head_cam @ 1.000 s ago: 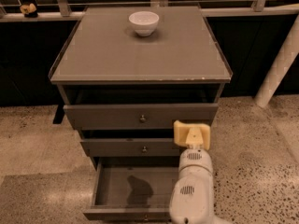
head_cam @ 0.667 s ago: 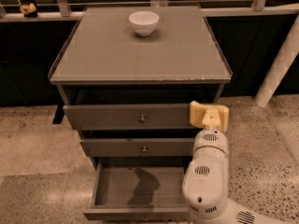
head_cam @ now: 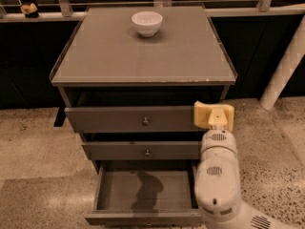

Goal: Pick sponge from bottom drawer and place on counter

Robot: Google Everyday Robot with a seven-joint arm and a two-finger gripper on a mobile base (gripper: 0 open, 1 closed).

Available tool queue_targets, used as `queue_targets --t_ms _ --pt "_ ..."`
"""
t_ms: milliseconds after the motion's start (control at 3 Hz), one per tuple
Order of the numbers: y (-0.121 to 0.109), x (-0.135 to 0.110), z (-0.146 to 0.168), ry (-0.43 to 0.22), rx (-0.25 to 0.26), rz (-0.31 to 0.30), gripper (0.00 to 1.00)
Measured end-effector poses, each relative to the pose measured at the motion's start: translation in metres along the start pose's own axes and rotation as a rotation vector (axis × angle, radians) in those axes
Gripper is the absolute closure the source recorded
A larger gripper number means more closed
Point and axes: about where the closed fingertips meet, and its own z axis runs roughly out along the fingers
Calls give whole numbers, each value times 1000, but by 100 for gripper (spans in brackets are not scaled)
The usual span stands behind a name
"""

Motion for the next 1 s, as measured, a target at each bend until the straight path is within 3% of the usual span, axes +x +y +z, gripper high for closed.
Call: queue_targets --t_ms 333,667,1000 --pt "-48 84 12 86 46 -108 100" --pt "-120 176 24 171 103 -274 100" --pt "-140 197 28 164 122 -335 100"
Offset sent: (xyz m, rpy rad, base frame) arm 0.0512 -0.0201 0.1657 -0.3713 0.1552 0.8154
